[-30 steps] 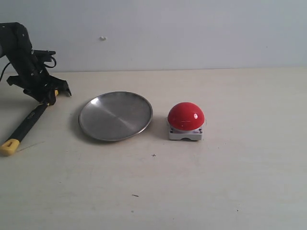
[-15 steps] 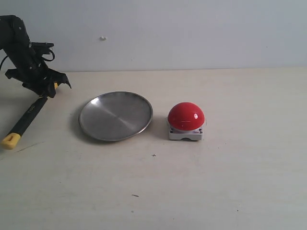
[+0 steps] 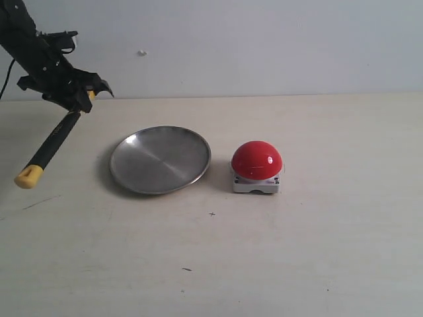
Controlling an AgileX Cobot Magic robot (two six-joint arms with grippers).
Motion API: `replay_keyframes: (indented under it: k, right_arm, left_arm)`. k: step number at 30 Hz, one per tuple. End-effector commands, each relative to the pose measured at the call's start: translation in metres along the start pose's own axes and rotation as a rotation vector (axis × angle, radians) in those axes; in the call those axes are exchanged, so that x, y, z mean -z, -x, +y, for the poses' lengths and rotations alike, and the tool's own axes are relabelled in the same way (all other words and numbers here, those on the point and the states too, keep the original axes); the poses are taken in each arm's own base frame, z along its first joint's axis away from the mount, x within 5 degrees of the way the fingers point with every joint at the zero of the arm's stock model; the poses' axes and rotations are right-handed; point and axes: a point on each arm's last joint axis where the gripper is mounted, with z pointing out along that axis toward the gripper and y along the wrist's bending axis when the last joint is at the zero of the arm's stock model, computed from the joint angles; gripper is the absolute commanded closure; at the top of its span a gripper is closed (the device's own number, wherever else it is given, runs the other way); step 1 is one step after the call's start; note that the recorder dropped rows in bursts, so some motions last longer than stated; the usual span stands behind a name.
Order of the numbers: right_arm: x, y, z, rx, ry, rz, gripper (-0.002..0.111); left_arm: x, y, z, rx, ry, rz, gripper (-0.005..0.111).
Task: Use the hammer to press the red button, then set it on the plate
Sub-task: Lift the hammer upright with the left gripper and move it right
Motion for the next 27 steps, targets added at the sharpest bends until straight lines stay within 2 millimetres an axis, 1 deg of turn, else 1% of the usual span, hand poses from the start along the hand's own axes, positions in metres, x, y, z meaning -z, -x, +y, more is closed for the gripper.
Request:
replay_keyframes:
  k: [1, 4, 6, 10, 15, 18, 23, 25, 27]
  right_arm:
    - [0.0, 0.0, 0.0, 0.008, 0.0, -0.011, 0.108]
    - [0.0, 0.0, 0.0, 0.008, 0.0, -0.011, 0.108]
    - [0.0, 0.0, 0.0, 0.008, 0.0, -0.011, 0.108]
    - [0.0, 0.0, 0.0, 0.008, 0.0, -0.011, 0.108]
    - [0.0, 0.0, 0.0, 0.008, 0.0, -0.011, 0.108]
    - [0.0, 0.0, 0.0, 0.008, 0.0, -0.011, 0.108]
    - [0.0, 0.0, 0.0, 0.008, 0.0, -0.011, 0.108]
    - [0.0, 0.0, 0.0, 0.008, 0.0, -0.011, 0.108]
    - [0.0, 0.0, 0.0, 0.008, 0.0, -0.011, 0.108]
  left_arm:
    - [0.03, 0.011, -0.033, -0.059, -0.029, -0.077, 0.107]
    - [0.038, 0.011, -0.052, -0.09, -0.041, -0.078, 0.107]
    - [0.044, 0.008, -0.061, -0.105, -0.04, -0.07, 0.107]
    - [0.057, -0.006, -0.066, -0.107, -0.032, -0.029, 0.107]
    - [0.081, -0.022, -0.069, -0.086, -0.004, -0.114, 0.107]
    - [0.1, -0.041, -0.075, -0.077, 0.01, -0.21, 0.107]
    - [0.125, -0.072, -0.086, -0.041, 0.052, -0.502, 0.107]
    - [0.131, -0.089, -0.09, -0.037, 0.072, -0.571, 0.107]
    - [0.132, -0.106, -0.093, -0.023, 0.076, -0.604, 0.107]
